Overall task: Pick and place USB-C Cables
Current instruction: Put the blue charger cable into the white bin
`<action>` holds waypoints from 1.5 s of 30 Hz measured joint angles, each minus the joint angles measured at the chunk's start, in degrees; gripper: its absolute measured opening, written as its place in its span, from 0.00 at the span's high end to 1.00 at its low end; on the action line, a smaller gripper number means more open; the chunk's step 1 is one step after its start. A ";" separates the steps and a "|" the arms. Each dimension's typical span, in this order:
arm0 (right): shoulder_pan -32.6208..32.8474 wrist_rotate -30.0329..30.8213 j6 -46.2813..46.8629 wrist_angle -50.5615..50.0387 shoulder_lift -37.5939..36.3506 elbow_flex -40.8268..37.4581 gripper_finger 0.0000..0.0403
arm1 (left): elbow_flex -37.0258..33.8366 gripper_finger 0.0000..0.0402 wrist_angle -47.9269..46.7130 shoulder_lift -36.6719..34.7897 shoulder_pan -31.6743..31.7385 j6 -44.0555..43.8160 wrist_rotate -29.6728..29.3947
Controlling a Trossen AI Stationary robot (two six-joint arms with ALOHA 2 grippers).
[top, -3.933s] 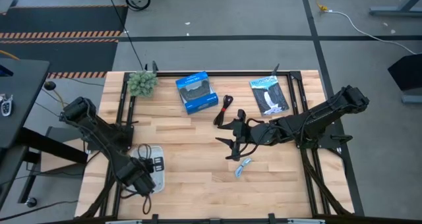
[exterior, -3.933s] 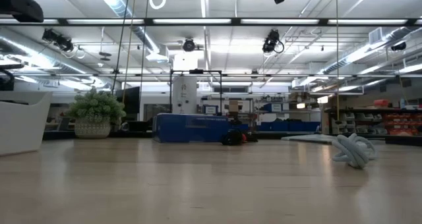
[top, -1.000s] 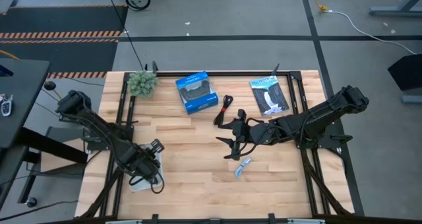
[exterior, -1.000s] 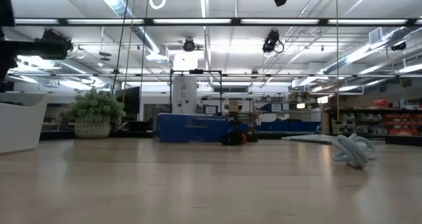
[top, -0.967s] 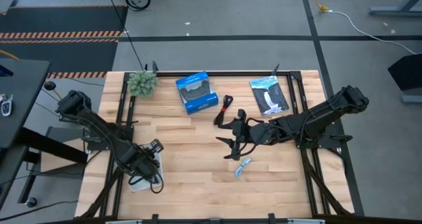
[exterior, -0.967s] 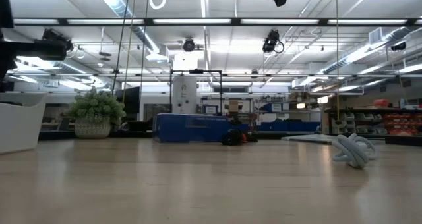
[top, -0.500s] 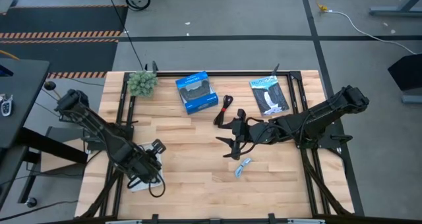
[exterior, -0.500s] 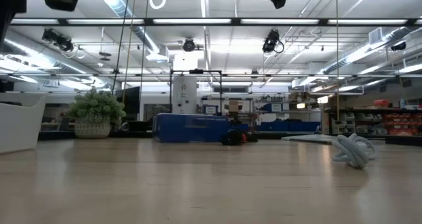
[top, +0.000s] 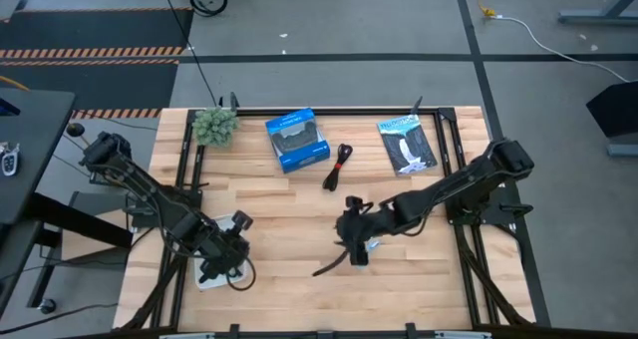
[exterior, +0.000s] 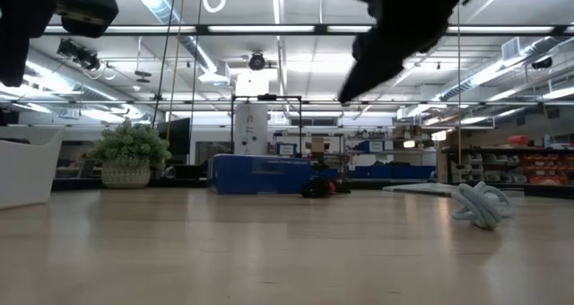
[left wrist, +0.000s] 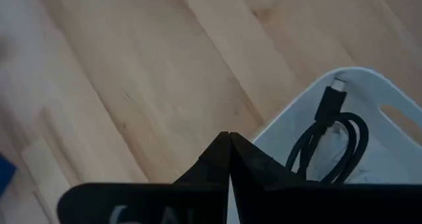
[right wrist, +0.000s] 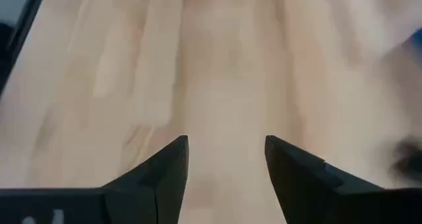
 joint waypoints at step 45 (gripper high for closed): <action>4.81 -7.53 -11.53 -25.81 9.51 2.65 0.87 | 0.05 0.65 0.27 -0.17 -0.04 -8.71 -1.94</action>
